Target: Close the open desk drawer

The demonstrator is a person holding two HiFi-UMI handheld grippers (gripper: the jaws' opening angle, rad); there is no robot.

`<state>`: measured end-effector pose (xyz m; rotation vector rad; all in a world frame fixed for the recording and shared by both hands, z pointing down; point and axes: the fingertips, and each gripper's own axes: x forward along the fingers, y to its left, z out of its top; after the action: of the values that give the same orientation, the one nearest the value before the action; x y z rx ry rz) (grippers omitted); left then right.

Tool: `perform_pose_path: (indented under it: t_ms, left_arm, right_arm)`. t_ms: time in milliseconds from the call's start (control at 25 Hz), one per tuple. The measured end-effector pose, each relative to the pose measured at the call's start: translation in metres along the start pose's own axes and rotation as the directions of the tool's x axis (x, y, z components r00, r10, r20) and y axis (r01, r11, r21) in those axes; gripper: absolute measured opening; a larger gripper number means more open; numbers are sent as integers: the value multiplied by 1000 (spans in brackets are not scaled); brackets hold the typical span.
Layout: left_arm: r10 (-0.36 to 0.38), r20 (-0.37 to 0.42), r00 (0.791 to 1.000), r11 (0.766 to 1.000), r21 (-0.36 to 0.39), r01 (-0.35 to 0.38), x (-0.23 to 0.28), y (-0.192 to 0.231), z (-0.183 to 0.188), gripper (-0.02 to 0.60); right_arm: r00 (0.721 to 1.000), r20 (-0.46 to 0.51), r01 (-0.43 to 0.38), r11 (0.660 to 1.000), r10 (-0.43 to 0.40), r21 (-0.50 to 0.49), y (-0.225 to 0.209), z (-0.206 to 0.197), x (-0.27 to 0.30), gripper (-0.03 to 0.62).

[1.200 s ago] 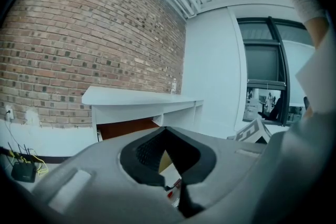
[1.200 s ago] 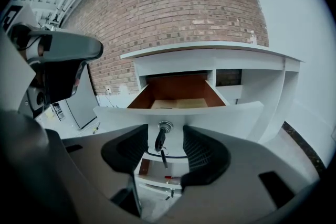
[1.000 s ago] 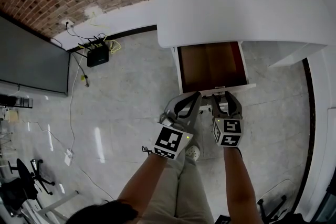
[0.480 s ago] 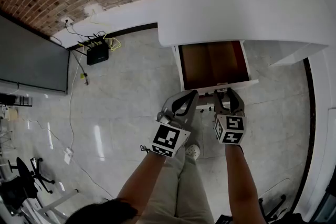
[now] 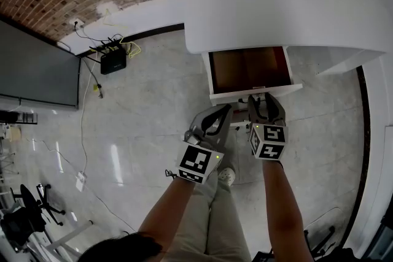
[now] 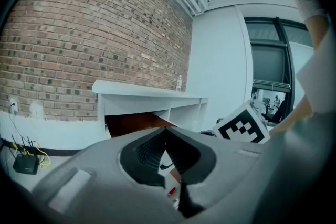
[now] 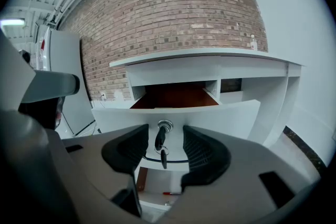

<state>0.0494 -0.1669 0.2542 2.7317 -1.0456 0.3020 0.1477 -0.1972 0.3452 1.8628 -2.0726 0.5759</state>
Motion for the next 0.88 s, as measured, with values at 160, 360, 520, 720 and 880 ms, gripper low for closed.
perform_pose_path:
  t_ms: [160, 360, 520, 720, 880]
  left_arm:
    - [2, -4, 1000, 1000, -1, -2, 0, 10, -1, 4]
    - [9, -12, 1000, 1000, -6, -9, 5, 25, -5, 4]
    - [10, -14, 1000, 1000, -13, -11, 12, 33, -4, 5]
    - [7, -21, 1000, 1000, -18, -7, 20, 40, -7, 4]
    - [5, -26, 1000, 1000, -21, -6, 25, 48, -9, 5]
  right_arm:
    - [1000, 7, 17, 1000, -17, 11, -2, 6, 8, 212]
    - [1000, 20, 18, 1000, -18, 10, -2, 5, 10, 212]
    - [1000, 15, 21, 1000, -22, 12, -1, 14, 23, 212]
    - [999, 19, 28, 999, -28, 16, -3, 26, 44, 212]
    - [999, 22, 31, 999, -32, 17, -6, 31, 57, 212]
